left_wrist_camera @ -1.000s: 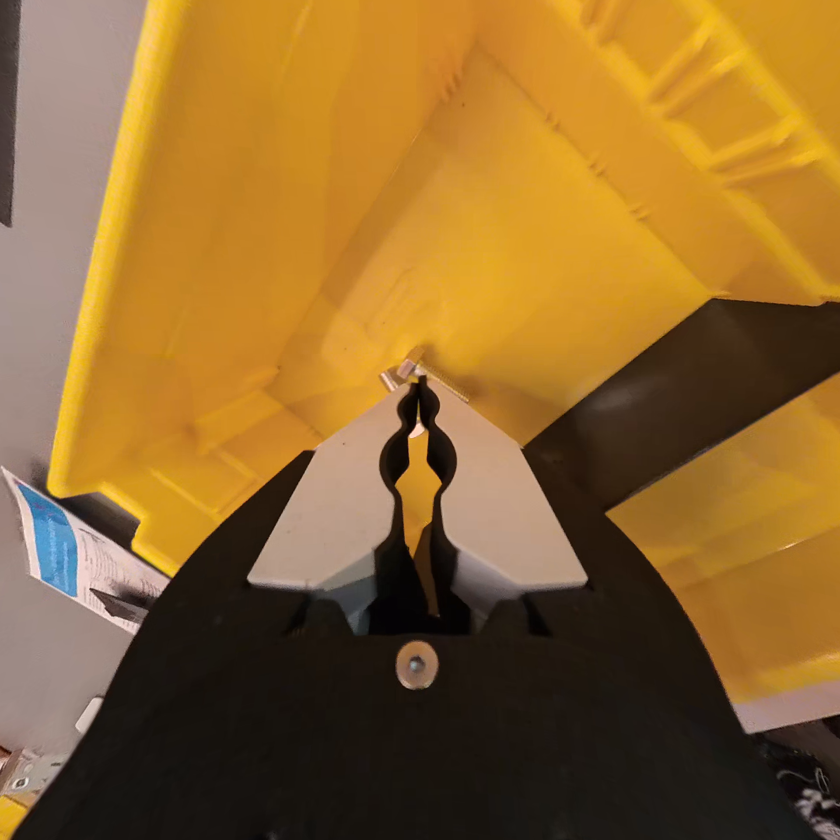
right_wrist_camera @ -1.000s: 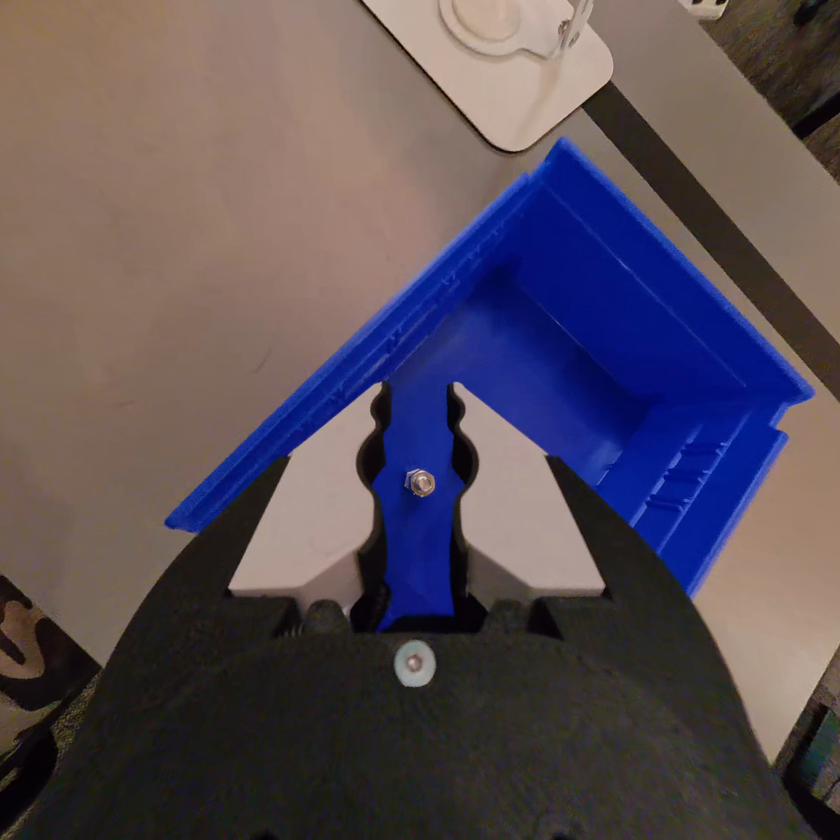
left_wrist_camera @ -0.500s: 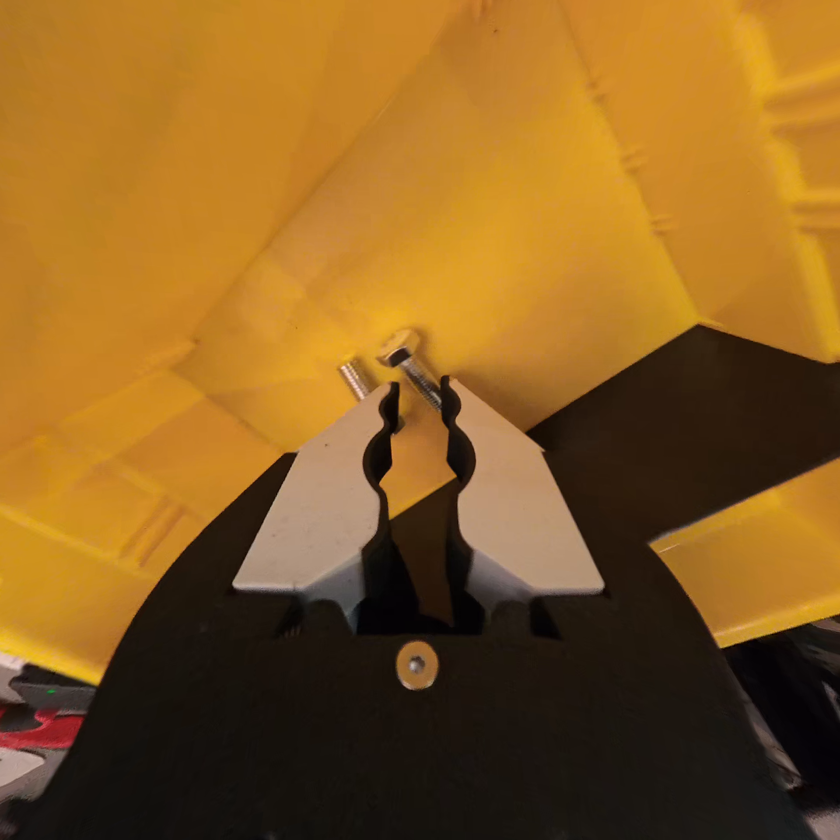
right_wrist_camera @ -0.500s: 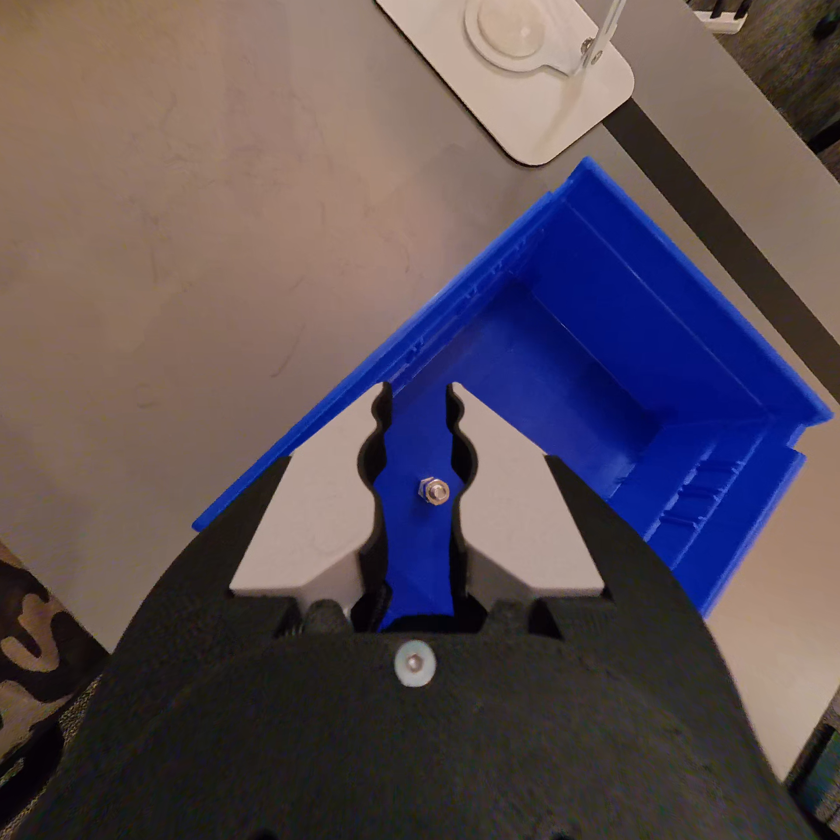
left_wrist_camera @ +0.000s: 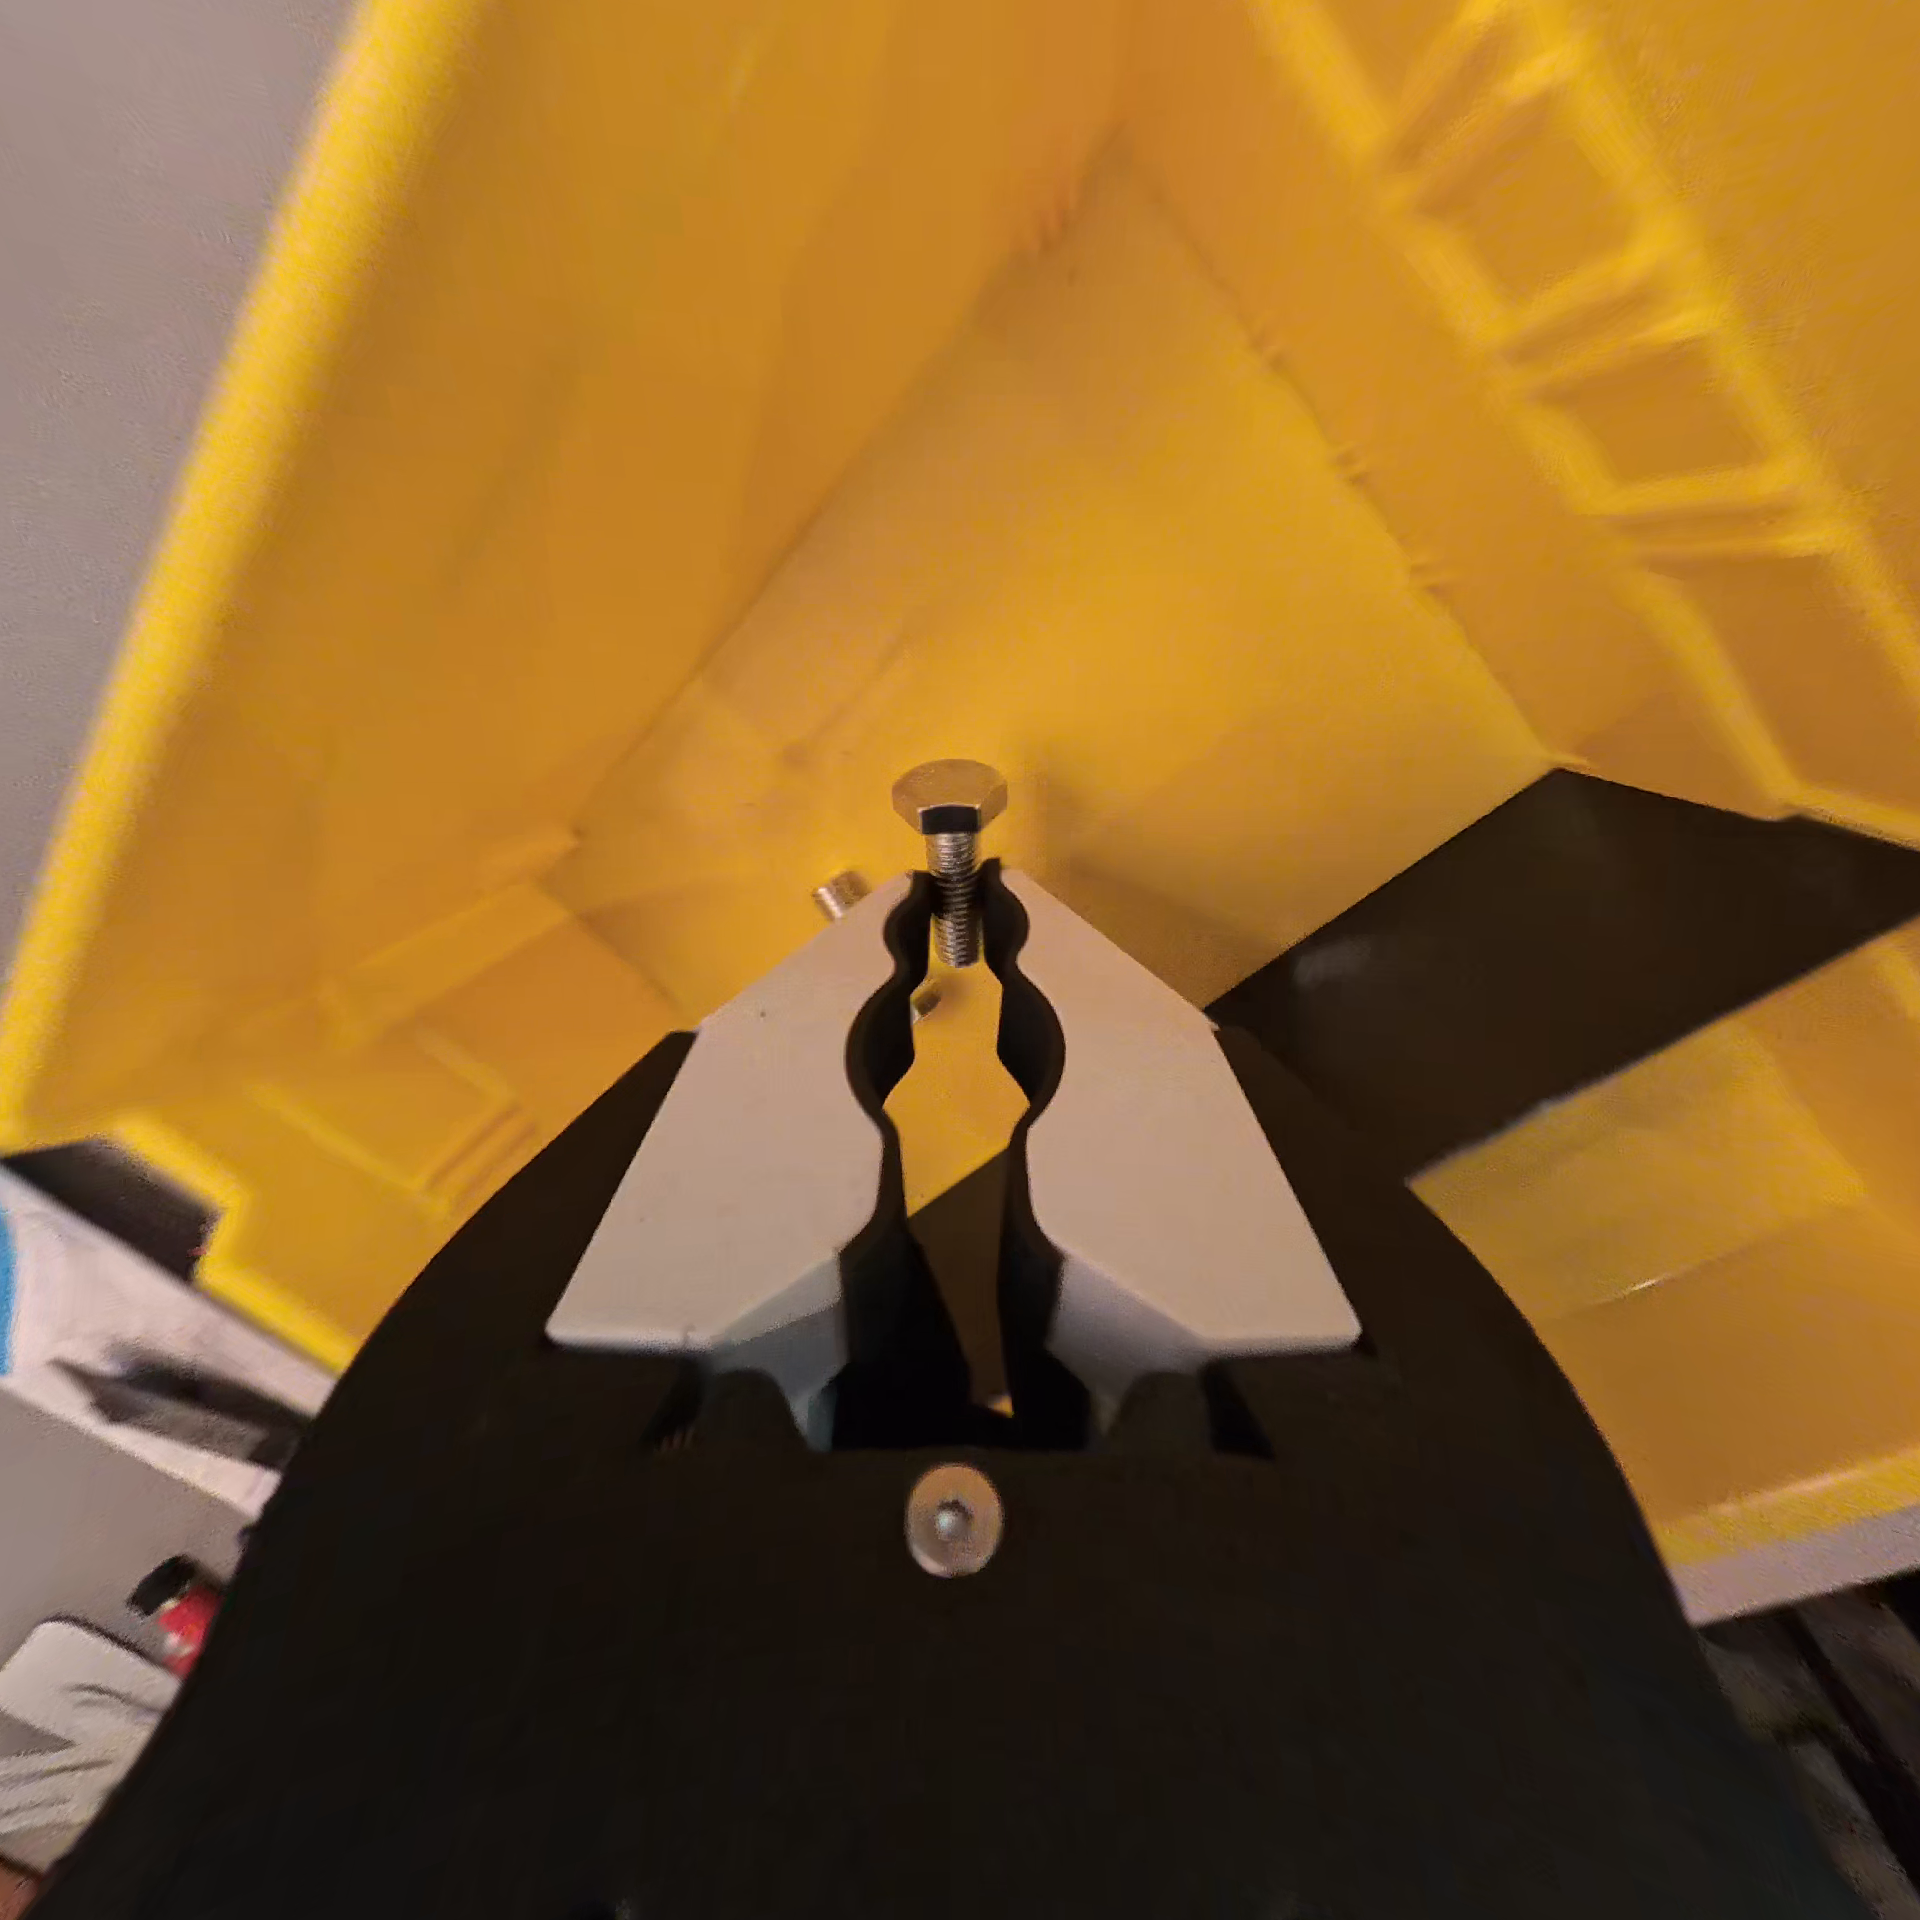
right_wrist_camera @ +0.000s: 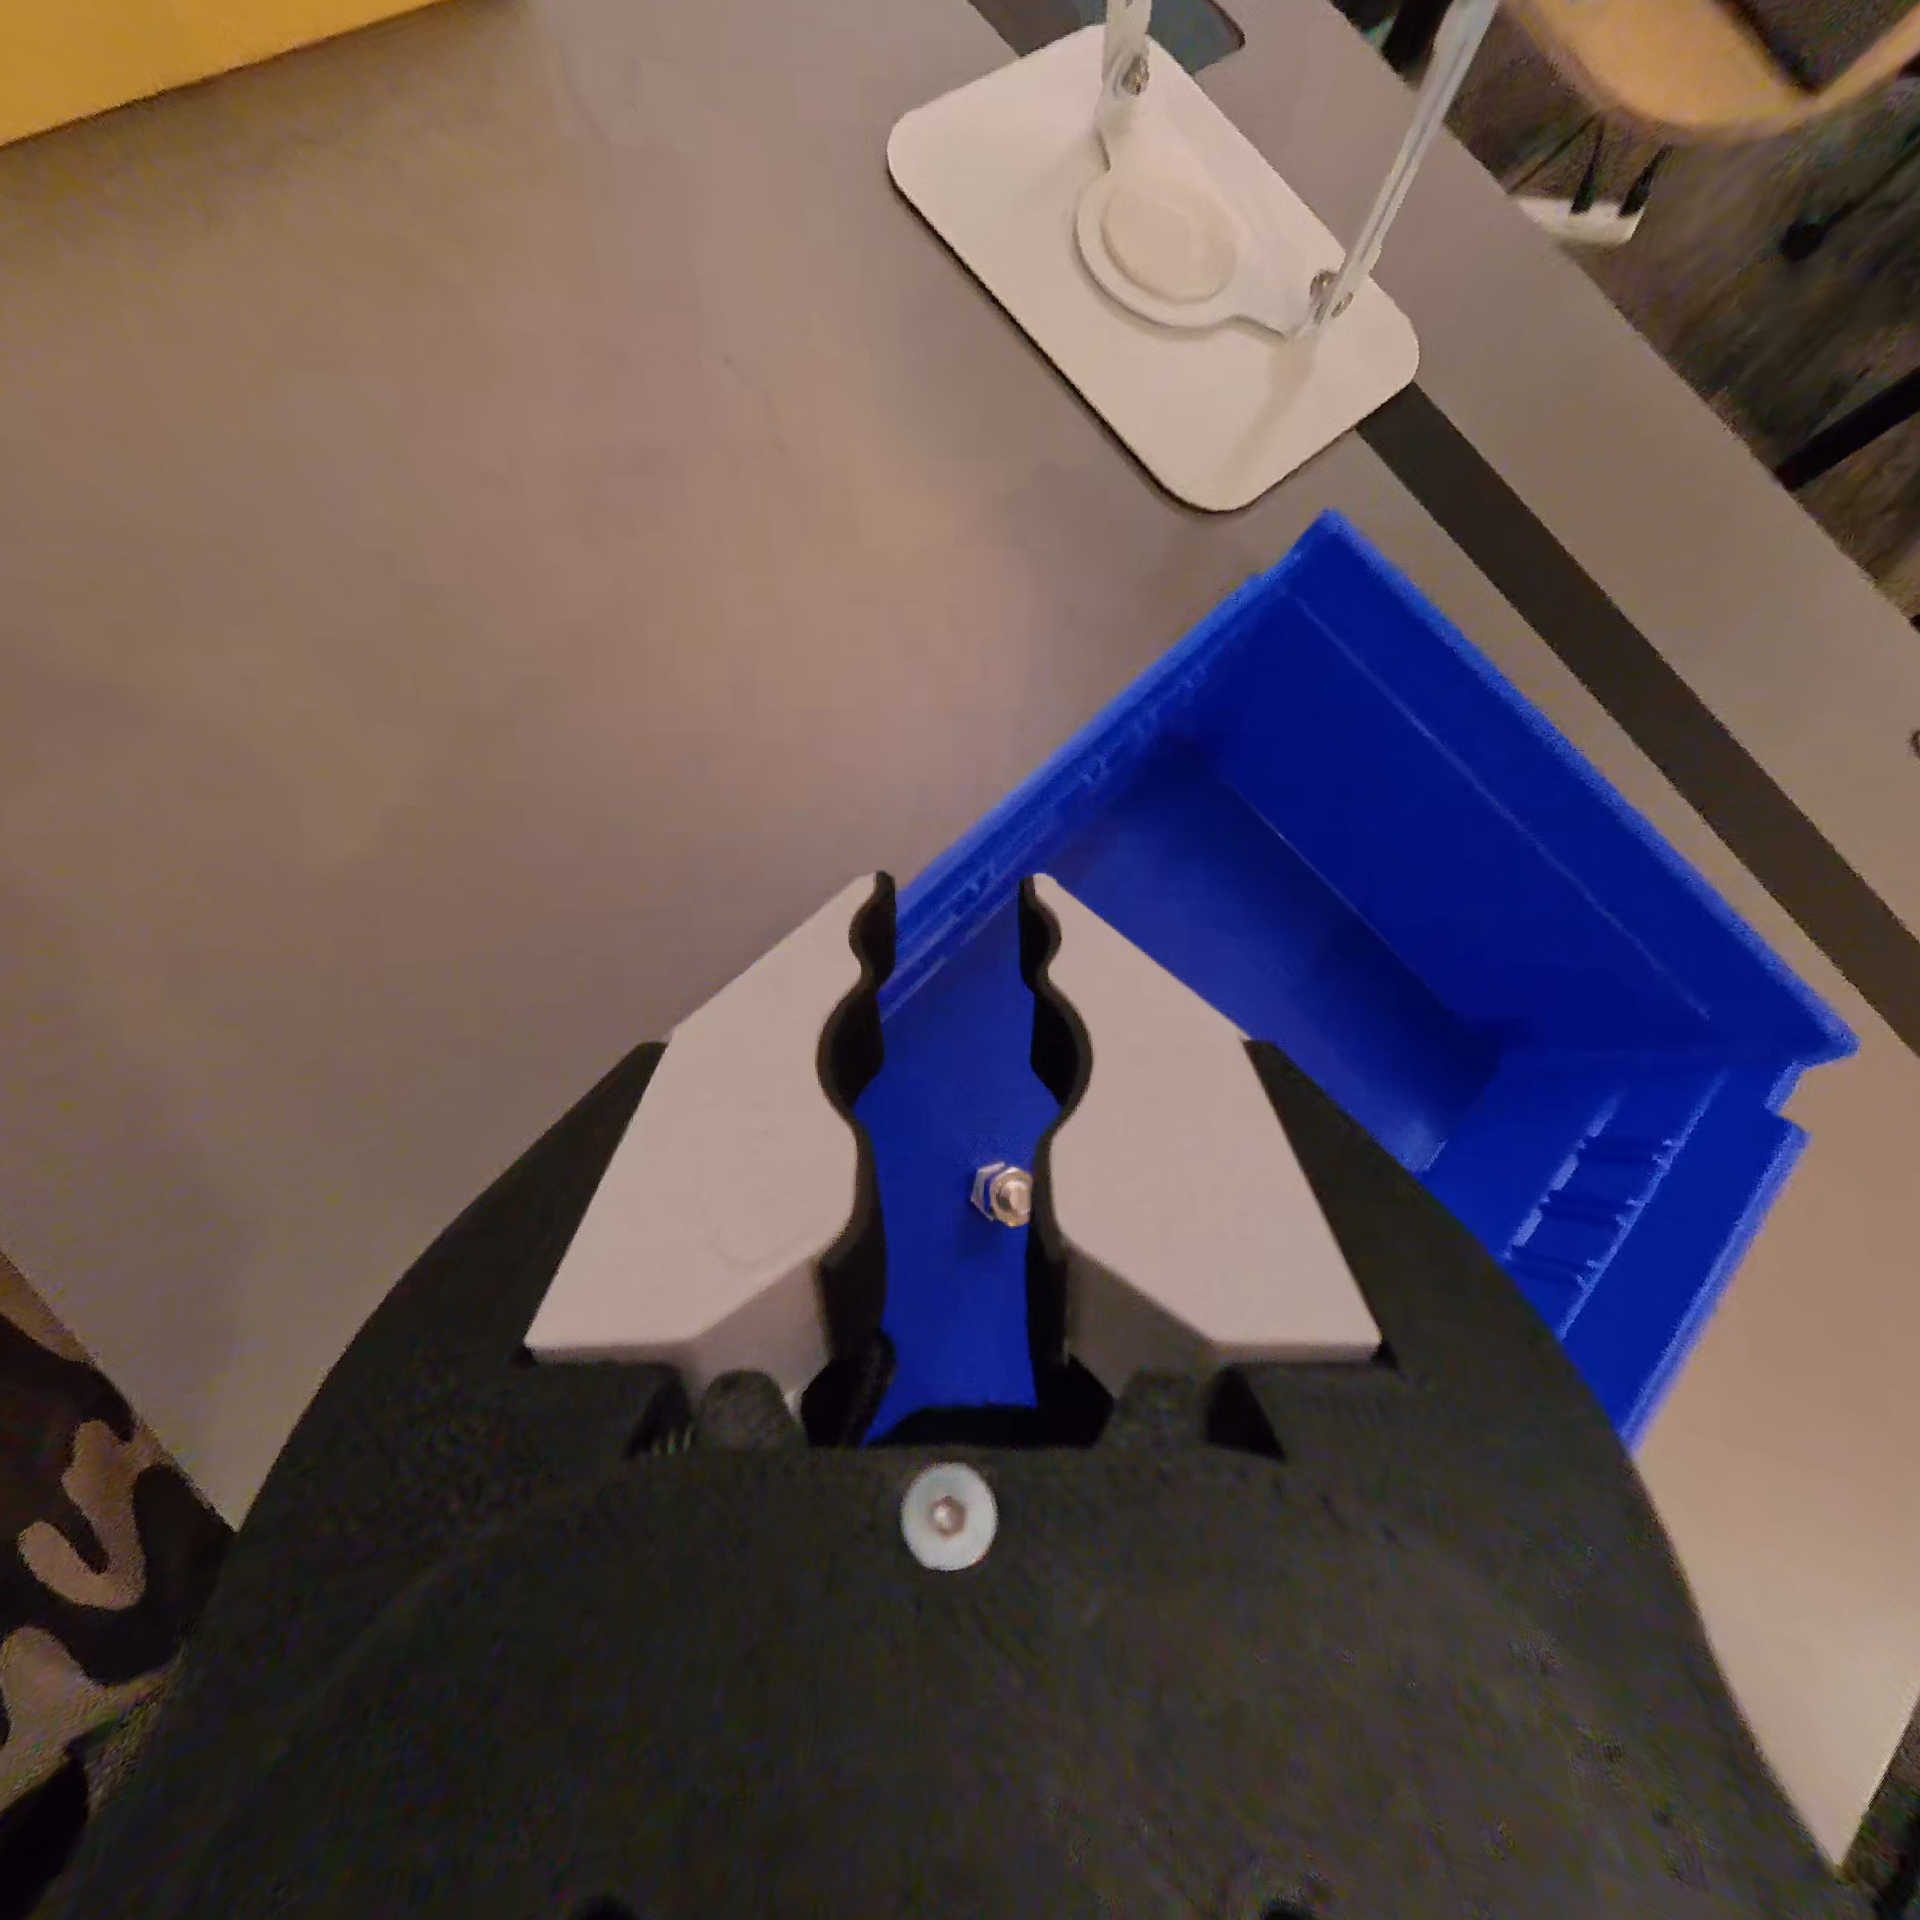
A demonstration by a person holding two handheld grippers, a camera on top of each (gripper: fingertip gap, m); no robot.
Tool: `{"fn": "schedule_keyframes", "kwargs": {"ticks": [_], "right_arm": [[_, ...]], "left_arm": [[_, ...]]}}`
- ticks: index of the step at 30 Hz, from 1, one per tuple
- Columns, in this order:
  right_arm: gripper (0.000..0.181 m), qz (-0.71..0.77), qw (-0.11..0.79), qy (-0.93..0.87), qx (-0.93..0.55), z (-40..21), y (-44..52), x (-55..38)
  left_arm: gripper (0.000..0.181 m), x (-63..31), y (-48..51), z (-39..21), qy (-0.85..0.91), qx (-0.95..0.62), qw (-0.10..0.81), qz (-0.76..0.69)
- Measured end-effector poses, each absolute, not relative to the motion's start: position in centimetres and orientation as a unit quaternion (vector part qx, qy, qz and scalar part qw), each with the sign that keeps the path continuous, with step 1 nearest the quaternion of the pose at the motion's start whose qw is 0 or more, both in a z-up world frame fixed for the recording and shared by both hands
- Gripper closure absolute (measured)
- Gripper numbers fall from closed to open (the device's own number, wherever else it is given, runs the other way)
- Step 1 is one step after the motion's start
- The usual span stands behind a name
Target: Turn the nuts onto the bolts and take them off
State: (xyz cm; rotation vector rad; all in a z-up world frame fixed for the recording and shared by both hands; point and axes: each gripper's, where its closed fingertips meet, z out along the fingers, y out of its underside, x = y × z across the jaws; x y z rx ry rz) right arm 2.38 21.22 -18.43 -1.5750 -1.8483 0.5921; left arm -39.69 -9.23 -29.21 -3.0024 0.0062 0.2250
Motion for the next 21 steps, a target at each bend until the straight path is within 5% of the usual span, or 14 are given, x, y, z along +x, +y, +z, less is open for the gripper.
{"fn": "schedule_keyframes", "kwargs": {"ticks": [9,16,21], "right_arm": [[0.141,0.403,0.32,-0.696,-0.5,-12.7,10.7,-3.5],[0.14,0.611,0.176,-0.617,-0.463,-10.9,2.3,-7.2],[0.137,0.693,0.067,-0.541,-0.473,-10.9,0.8,-7.8]], "left_arm": [[0.175,-32.0,-3.9,-16.9,0.161,-0.908,0.248,0.297],[0.174,-19.6,-0.1,-11.5,0.339,-0.763,0.351,0.424],[0.174,-13.8,1.2,-11.5,0.449,-0.671,0.343,0.481]]}}
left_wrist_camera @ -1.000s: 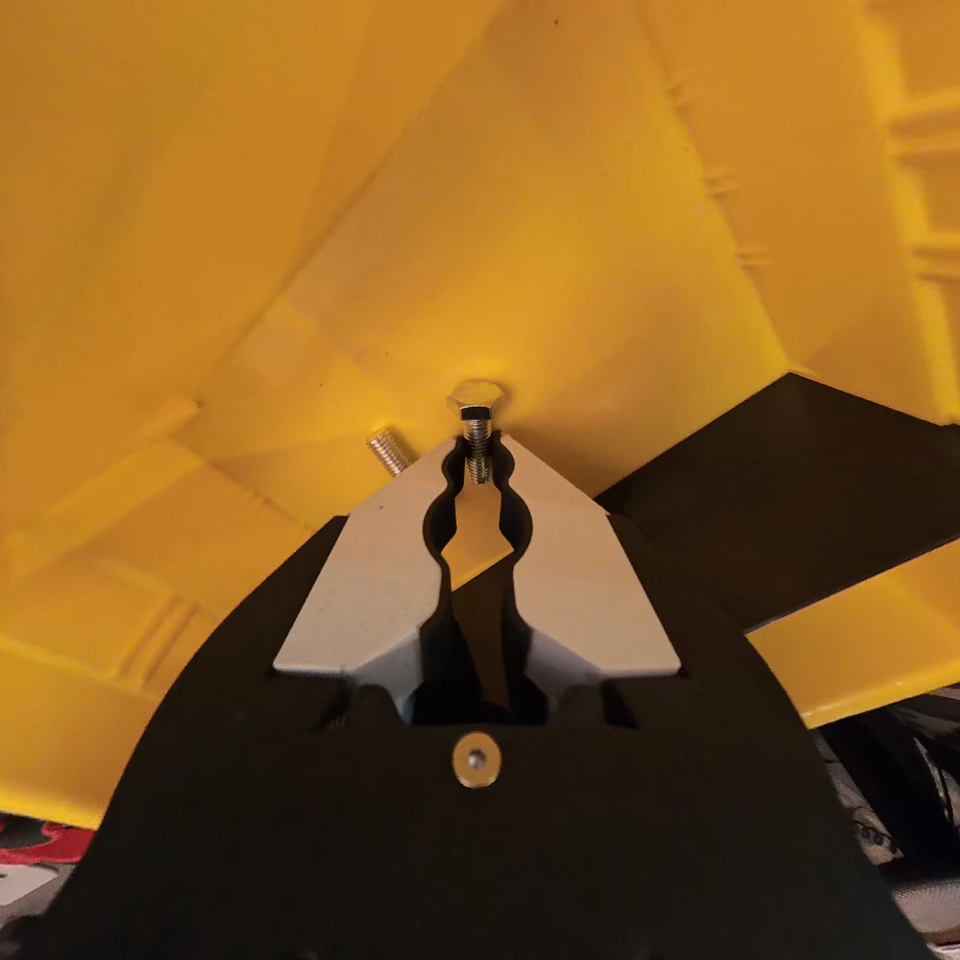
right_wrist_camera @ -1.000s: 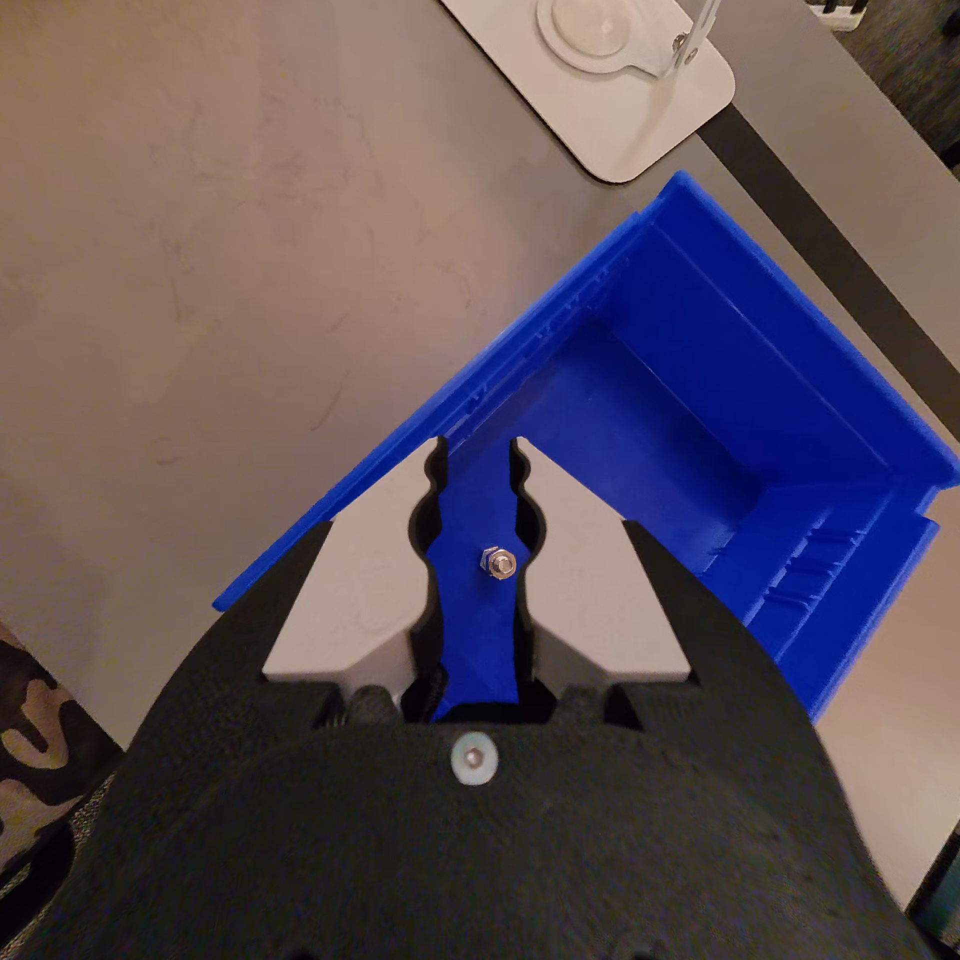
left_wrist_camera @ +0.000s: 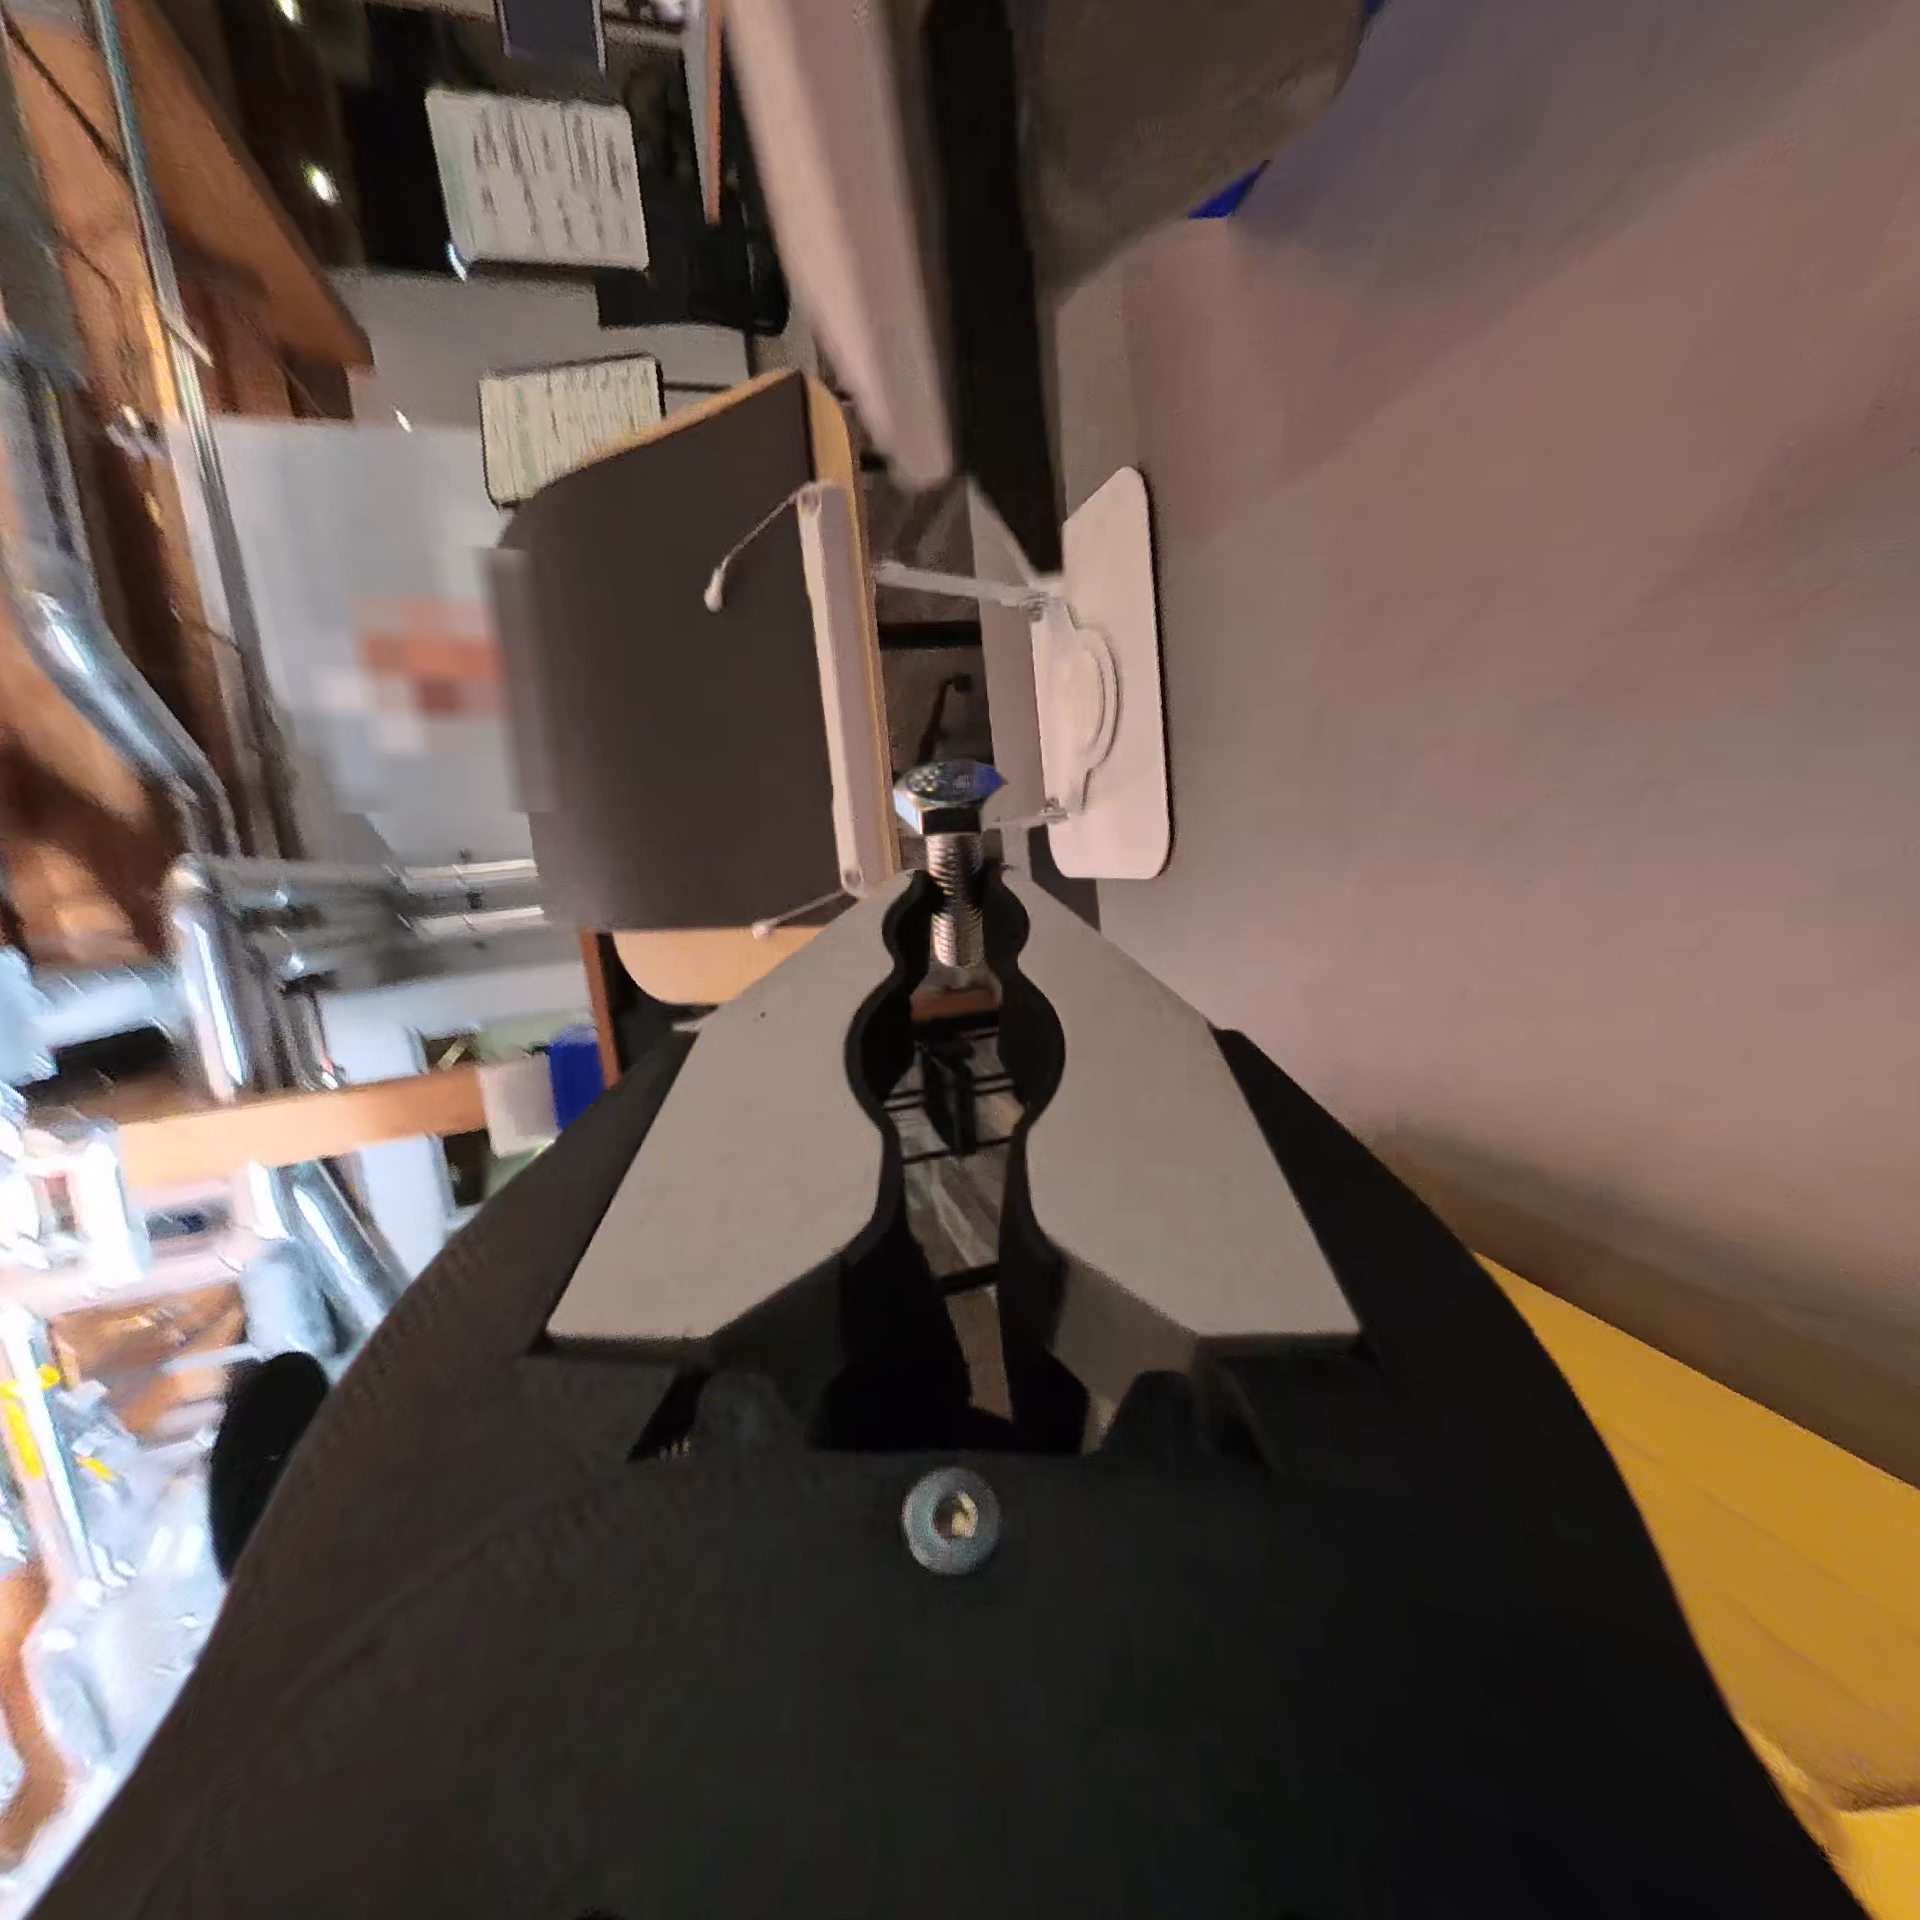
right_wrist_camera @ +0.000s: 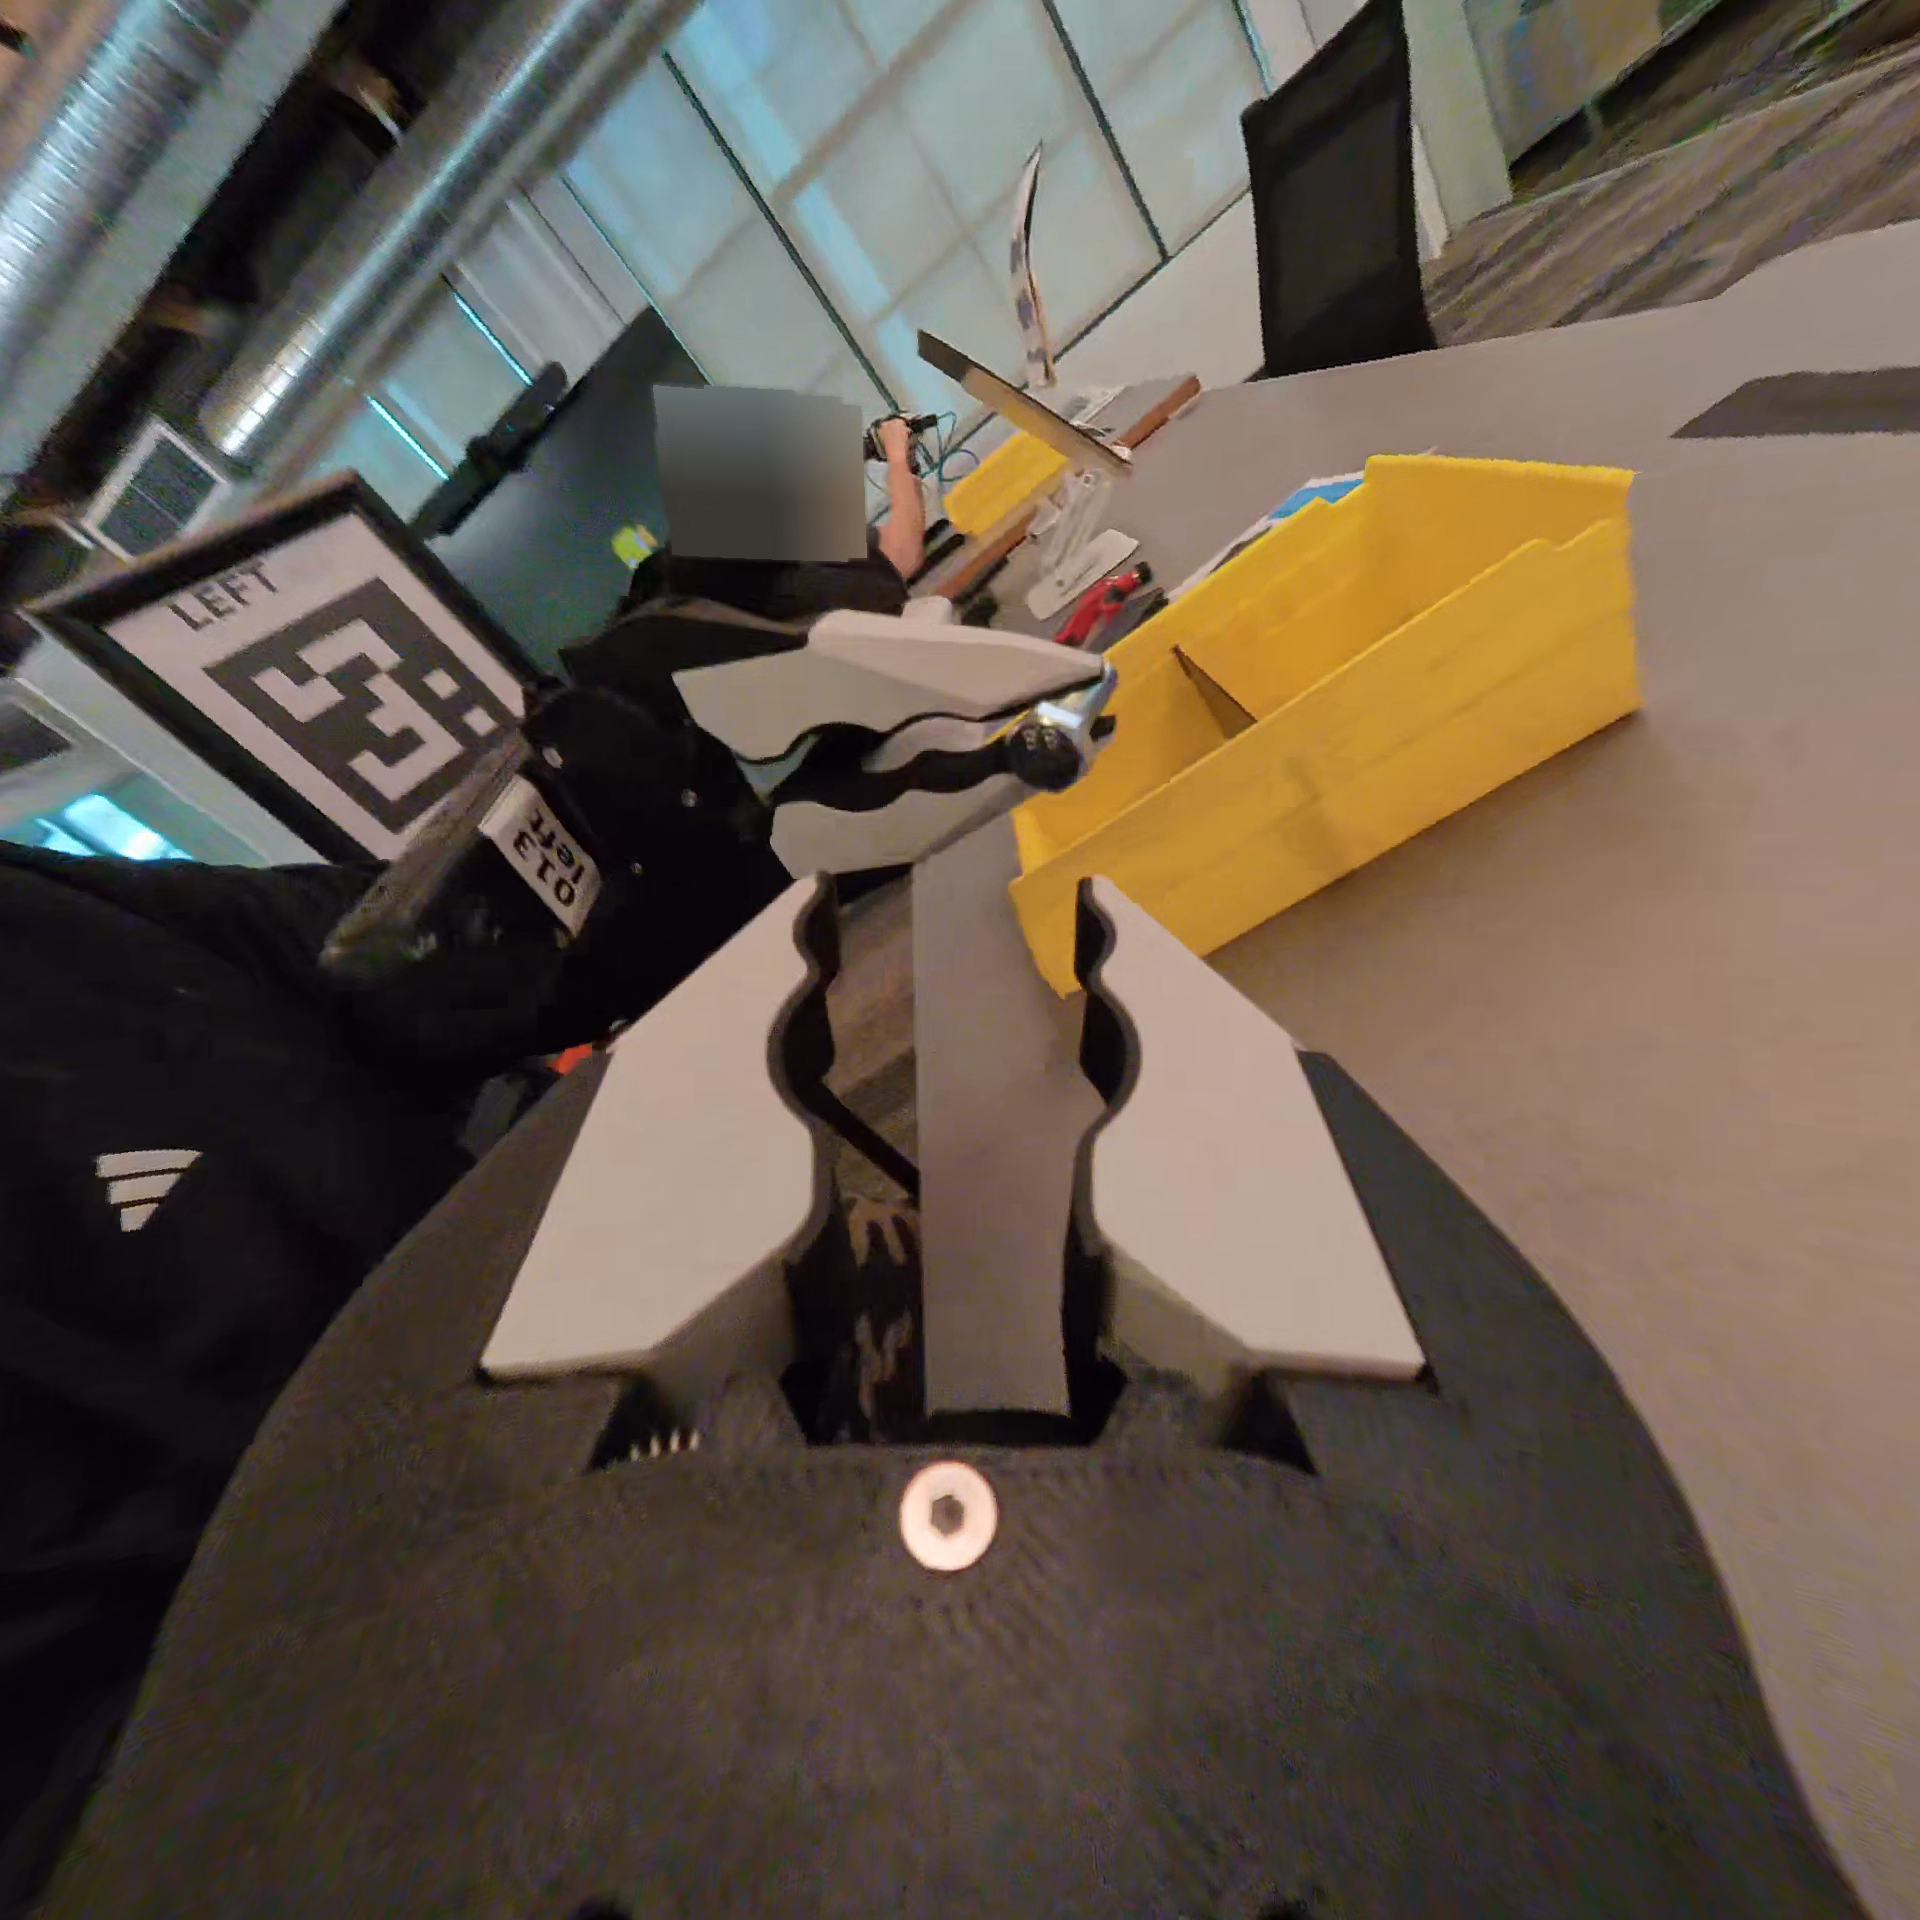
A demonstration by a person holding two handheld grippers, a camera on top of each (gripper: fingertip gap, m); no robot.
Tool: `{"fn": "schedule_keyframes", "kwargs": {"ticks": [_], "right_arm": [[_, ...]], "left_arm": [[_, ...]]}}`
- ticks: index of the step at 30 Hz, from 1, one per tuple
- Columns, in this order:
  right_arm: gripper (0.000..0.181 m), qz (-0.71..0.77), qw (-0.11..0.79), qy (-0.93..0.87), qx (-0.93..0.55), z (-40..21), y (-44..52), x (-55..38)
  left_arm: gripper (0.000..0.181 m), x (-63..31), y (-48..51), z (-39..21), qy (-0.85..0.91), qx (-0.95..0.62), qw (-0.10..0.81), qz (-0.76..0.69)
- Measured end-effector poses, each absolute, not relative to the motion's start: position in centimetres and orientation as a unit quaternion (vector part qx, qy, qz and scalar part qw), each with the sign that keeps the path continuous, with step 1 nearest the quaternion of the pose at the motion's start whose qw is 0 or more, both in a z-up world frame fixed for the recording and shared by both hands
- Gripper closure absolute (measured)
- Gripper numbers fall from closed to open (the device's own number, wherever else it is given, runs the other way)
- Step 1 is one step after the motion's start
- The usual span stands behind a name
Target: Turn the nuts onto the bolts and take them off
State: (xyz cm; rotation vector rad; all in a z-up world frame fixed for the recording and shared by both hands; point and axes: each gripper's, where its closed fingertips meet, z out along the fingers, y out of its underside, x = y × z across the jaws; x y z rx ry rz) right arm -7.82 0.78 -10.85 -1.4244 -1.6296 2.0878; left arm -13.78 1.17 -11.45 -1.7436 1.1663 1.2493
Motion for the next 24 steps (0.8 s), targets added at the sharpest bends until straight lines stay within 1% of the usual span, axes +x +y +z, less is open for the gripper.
{"fn": "schedule_keyframes", "kwargs": {"ticks": [7,9,11,13,17,24], "right_arm": [[0.139,0.705,0.003,-0.507,-0.496,-12.5,0.8,-8.2],[0.145,0.71,-0.005,-0.501,-0.496,-12.6,1.0,-8.2],[0.16,0.713,-0.014,-0.498,-0.493,-12.6,1.1,-8.0],[0.161,0.717,-0.028,-0.494,-0.491,-12.8,1.1,-7.9],[0.164,0.717,-0.029,-0.494,-0.49,-13.3,1.3,-8.0],[0.164,0.719,-0.01,-0.5,-0.482,-13.3,1.5,-8.0]], "left_arm": [[0.174,-10.5,2.2,-12.9,0.532,-0.618,0.319,0.483],[0.173,-10.1,2.4,-13.1,0.548,-0.604,0.313,0.487],[0.173,-9.7,2.5,-13.5,0.553,-0.605,0.313,0.48],[0.173,-9.5,2.6,-13.7,0.557,-0.601,0.311,0.481],[0.174,-9.5,2.9,-14.1,0.558,-0.604,0.311,0.477],[0.173,-9.6,3.3,-14.0,0.555,-0.606,0.315,0.475]]}}
